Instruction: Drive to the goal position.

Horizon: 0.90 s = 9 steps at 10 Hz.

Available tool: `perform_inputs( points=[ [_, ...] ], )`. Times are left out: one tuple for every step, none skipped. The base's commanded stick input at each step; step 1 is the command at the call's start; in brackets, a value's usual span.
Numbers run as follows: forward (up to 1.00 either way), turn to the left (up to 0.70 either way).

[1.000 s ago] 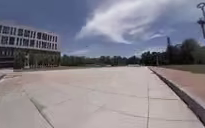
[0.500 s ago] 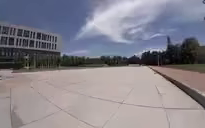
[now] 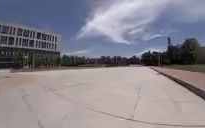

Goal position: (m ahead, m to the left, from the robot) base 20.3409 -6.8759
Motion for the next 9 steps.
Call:
perform_inputs(
  points=[
    [1.00, 0.00],
    [1.00, 0.00],
    [1.00, 0.00],
    [1.00, 0.00],
    [1.00, 0.00],
    [1.00, 0.00],
    [1.00, 0.00],
    [1.00, 0.00],
    [1.00, 0.00]
  ],
)
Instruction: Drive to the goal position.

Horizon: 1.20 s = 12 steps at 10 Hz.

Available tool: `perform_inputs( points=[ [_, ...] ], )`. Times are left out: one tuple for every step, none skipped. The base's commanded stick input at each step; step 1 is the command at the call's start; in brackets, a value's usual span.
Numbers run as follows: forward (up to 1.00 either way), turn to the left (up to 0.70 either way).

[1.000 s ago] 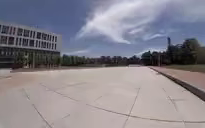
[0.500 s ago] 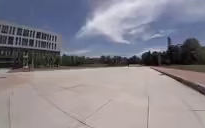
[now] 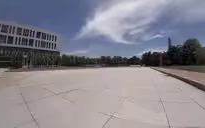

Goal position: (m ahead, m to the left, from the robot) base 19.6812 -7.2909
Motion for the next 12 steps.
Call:
perform_inputs(
  points=[
    [1.00, 0.00],
    [1.00, 0.00],
    [1.00, 0.00],
    [1.00, 0.00],
    [1.00, 0.00],
    [1.00, 0.00],
    [1.00, 0.00],
    [1.00, 0.00],
    [1.00, 0.00],
    [1.00, 0.00],
    [1.00, 0.00],
    [1.00, 0.00]
  ],
)
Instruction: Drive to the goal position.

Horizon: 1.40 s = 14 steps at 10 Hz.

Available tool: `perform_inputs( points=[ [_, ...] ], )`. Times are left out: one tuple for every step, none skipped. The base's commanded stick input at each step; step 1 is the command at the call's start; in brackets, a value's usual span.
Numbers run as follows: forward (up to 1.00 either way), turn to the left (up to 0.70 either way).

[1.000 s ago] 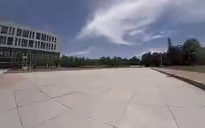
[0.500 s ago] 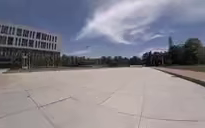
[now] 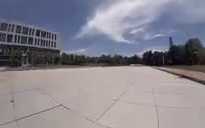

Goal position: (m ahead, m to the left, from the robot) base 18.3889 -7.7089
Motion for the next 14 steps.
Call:
perform_inputs(
  points=[
    [1.00, 0.00],
    [1.00, 0.00],
    [1.00, 0.00],
    [1.00, 0.00],
    [1.00, 0.00],
    [1.00, 0.00],
    [1.00, 0.00],
    [1.00, 0.00],
    [1.00, 0.00],
    [1.00, 0.00],
    [1.00, 0.00],
    [1.00, 0.00],
    [1.00, 0.00],
    [1.00, 0.00]
  ],
)
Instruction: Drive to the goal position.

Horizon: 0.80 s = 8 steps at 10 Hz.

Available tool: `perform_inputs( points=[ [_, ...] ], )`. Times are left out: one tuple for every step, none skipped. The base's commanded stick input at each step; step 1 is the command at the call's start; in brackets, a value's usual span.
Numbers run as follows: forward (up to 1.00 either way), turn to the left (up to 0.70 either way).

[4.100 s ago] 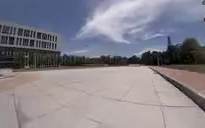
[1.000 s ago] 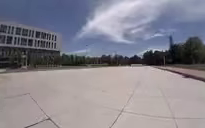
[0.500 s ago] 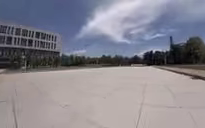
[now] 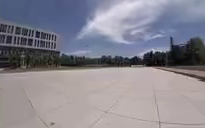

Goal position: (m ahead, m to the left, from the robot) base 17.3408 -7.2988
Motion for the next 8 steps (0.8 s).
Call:
perform_inputs(
  points=[
    [1.00, 0.00],
    [1.00, 0.00],
    [1.00, 0.00],
    [1.00, 0.00],
    [1.00, 0.00],
    [1.00, -0.09],
    [1.00, -0.25],
    [1.00, -0.26]
  ],
)
